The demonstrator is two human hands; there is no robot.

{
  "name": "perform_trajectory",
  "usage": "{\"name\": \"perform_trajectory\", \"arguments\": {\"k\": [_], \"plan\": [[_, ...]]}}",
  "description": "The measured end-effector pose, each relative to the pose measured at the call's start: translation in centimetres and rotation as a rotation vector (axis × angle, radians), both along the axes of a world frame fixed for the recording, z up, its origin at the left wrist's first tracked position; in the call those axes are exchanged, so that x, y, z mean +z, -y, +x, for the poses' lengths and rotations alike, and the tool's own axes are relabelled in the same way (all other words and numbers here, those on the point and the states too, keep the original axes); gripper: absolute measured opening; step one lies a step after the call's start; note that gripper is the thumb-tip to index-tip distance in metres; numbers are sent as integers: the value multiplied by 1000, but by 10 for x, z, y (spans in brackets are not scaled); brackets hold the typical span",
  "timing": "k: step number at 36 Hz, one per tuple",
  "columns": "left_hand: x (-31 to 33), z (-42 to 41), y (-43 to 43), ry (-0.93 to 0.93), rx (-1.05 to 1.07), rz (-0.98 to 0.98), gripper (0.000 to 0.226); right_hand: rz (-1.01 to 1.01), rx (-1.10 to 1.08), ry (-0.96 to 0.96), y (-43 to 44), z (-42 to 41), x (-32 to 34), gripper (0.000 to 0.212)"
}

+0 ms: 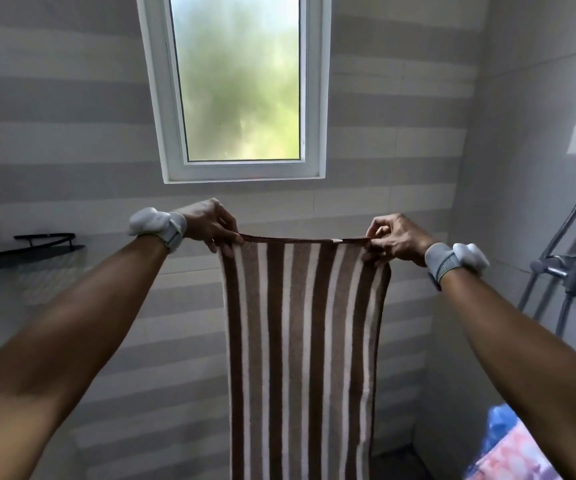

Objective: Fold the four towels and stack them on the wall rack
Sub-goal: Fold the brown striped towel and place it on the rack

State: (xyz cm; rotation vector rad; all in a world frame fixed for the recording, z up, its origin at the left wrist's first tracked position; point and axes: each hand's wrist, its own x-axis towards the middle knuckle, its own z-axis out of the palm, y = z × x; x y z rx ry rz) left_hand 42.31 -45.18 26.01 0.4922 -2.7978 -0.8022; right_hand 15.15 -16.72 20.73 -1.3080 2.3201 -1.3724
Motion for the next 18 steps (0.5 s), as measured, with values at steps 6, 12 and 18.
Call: {"name": "perform_trajectory", "arguments": {"k": [6, 12, 18], "plan": [[-13, -5, 14, -56, 38, -206, 21, 96, -57, -249, -1, -7, -6, 5], [-4, -6, 23, -410, 70, -308, 8, -251, -3, -139, -8, -9, 16, 5], [-4, 2, 23, -213, 31, -243, 14, -165, 2, -127, -12, -11, 6, 14]]}}
